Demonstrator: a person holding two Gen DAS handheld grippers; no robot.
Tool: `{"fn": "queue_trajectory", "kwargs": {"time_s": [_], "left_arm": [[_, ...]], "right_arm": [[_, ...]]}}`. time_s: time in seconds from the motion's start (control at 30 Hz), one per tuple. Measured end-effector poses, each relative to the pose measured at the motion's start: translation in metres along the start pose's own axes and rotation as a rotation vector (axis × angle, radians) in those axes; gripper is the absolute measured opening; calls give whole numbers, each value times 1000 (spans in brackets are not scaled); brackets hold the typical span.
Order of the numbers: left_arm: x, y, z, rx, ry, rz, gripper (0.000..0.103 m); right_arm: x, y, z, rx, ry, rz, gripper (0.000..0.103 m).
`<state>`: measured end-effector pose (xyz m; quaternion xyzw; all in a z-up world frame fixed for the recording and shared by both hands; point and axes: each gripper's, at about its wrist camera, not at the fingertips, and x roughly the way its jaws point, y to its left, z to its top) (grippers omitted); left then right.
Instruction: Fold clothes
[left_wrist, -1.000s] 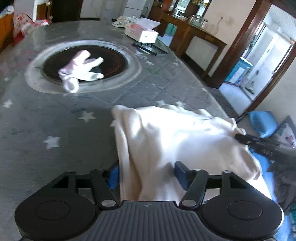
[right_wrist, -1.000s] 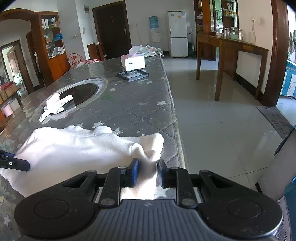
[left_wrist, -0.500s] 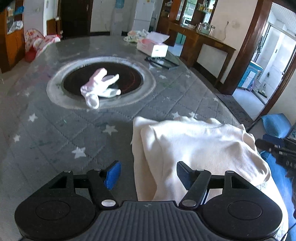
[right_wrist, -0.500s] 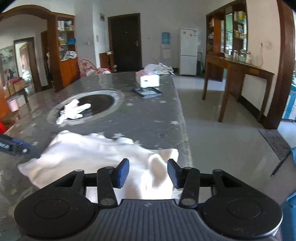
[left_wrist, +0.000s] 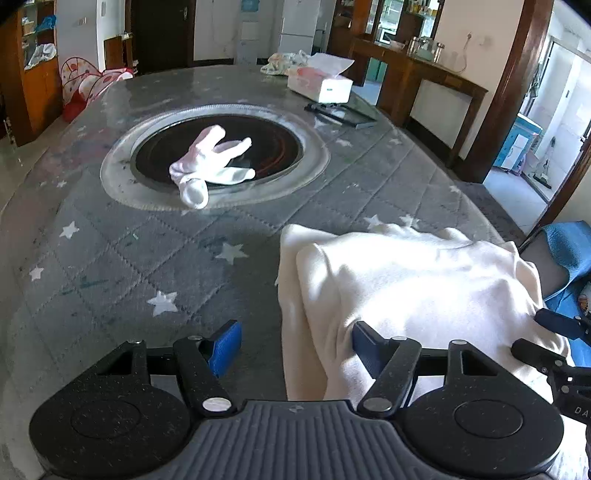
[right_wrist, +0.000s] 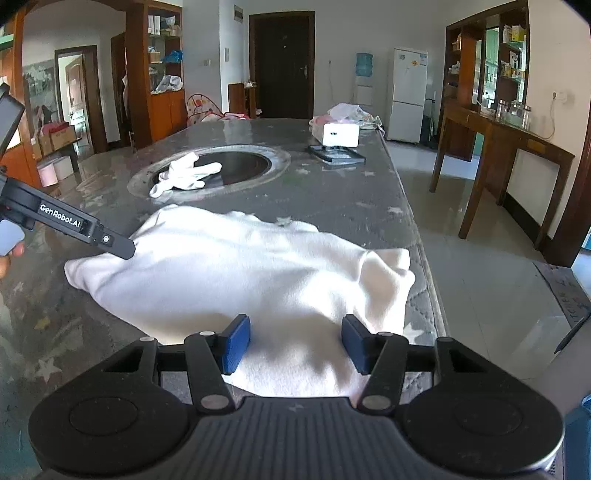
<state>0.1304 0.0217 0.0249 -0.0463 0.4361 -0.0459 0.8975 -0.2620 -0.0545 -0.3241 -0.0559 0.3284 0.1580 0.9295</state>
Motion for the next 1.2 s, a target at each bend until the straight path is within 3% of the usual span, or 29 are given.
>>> {"fn": "queue_trajectory", "kwargs": {"time_s": [0.27, 0.53, 0.93, 1.13, 1.2], "left_arm": [[-10, -14, 12, 52, -49, 19, 70], [5, -30, 34, 83, -61, 25, 70], [55, -33, 52, 87, -7, 52, 70], [56, -30, 52, 75, -6, 40, 71], [50, -31, 51, 82, -16, 43, 70]], "right_arm": [[-2, -2, 19, -20, -22, 15, 57], [32, -13, 45, 36, -19, 8, 57], [77, -21, 51, 93, 33, 0, 56], [78, -20, 54, 80, 31, -8, 57], [75, -19, 55, 82, 27, -14, 61]]}}
